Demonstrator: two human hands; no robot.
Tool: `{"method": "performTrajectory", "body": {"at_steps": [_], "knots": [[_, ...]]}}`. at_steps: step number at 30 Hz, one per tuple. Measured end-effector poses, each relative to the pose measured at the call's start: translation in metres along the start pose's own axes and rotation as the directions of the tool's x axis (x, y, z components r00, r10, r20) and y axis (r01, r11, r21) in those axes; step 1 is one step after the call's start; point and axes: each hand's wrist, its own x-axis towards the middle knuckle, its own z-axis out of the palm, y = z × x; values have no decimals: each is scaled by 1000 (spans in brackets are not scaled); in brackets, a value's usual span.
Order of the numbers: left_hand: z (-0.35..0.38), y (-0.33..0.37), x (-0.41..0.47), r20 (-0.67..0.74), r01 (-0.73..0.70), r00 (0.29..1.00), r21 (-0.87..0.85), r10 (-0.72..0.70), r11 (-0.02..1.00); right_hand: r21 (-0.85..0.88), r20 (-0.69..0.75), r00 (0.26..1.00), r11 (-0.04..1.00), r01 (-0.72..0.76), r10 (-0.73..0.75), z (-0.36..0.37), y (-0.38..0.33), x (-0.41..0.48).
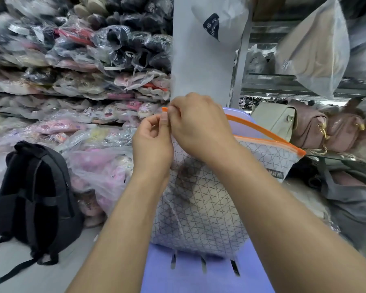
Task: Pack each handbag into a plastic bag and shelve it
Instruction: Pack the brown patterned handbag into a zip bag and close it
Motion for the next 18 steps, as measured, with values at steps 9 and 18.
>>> {"method": "performTrajectory", "body": {"at_steps": [9,18], "knots": [[6,8,-2,-58,3,998,-123,-10,992,194,-14,999,980,33,-31,-8,1,8],[7,4,-1,-211,-116,971,10,116,993,-26,-78,995,998,-61,59,-18,36,-14]]}}
